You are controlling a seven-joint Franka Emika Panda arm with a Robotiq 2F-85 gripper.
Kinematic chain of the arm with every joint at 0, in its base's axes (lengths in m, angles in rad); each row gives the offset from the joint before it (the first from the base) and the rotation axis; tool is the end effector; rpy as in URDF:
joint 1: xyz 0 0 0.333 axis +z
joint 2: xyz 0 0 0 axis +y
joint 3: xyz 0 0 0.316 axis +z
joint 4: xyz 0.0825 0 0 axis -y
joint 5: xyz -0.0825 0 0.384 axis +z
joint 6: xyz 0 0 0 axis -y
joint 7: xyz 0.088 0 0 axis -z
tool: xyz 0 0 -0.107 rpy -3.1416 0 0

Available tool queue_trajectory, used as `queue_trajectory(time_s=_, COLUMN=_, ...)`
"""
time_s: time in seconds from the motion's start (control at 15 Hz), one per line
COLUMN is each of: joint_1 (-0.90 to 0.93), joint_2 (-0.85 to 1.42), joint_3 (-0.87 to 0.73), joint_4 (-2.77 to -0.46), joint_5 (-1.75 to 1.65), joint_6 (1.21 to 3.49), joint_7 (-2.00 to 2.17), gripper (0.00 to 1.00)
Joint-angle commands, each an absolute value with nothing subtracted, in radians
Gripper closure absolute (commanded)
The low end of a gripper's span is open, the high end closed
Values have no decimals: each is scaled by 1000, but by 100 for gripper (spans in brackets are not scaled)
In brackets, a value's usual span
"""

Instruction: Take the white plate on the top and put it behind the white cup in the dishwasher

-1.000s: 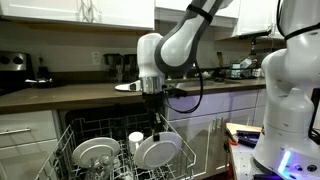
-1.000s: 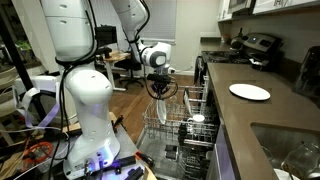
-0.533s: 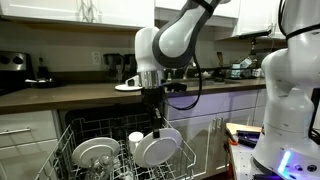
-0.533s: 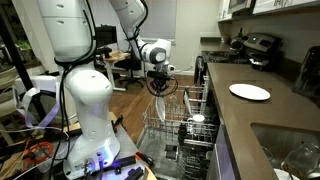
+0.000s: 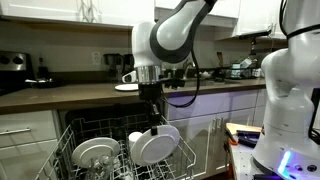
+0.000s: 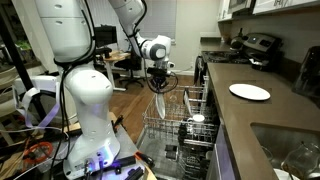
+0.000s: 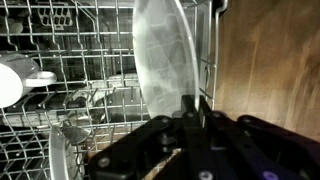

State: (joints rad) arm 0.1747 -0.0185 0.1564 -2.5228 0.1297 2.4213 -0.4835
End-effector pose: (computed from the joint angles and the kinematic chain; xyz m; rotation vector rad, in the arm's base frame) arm 0.4257 0.1468 0.2769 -2.8625 -1.0666 0.1173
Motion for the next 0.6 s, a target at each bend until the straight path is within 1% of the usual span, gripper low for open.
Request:
queue_trajectory(time_s=0.0, joint_1=173, joint_2=-16, joint_3=158, joint_4=-2523, joint_5=130, joint_6=2420, joint_7=-483, gripper=94)
queue_trajectory(time_s=0.53, joint_1=171, joint_2=5, joint_3=161, joint_4=-2524, joint_5=130, joint_6=2420, joint_7=-483, gripper=94)
